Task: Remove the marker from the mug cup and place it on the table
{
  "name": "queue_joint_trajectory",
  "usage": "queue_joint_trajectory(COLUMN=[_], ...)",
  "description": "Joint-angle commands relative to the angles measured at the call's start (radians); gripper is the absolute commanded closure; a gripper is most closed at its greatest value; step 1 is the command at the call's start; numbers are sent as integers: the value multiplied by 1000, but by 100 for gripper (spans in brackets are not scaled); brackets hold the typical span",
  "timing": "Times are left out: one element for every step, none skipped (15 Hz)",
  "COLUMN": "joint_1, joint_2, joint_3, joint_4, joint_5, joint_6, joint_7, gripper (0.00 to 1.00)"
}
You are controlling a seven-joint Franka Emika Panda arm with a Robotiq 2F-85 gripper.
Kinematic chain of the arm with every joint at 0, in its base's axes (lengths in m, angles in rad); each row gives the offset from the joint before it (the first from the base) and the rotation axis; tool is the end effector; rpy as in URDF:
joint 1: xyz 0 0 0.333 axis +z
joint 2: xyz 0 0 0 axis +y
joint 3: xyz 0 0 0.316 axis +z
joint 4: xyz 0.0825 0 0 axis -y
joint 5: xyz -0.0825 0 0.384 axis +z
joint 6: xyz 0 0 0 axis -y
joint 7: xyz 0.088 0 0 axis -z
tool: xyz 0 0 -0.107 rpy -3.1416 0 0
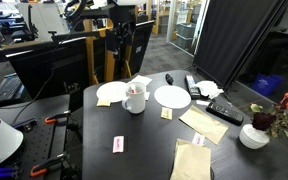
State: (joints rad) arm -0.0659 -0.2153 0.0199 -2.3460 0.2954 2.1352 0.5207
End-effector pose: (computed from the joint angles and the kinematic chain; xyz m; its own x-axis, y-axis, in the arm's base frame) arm 0.4718 -0.0089 0.4202 0.7506 -0.6472 -0.1333 -0.6598 -0.7234 -0.2032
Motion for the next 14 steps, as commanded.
queue_joint_trajectory(joint_1=[2,-2,-4,-6,-9,-11,-12,-13,-12,-12,-10,-8,-7,-7], joint_2=[7,14,18,23,31,37,43,49,54,58,61,66,70,74], joint_3=[-5,-8,-11,-15,-18,-21,-24,-25,-26,-25,-26,-25,-26,-26], joint_4=[3,5,5,7,9,10,10,11,11,11,11,12,12,10], joint_5=[-2,2,9,12,15,16,14,16,16,14,20,24,27,28], joint_6=[1,-1,-4,-11,-21,-31,-41,-50,-61,-70,-75,-75,-71,-64], joint_7=[10,22,31,37,58,80,110,144,179,216,242,270,299,324], gripper=[0,0,0,0,0,0,0,0,0,0,0,0,0,0])
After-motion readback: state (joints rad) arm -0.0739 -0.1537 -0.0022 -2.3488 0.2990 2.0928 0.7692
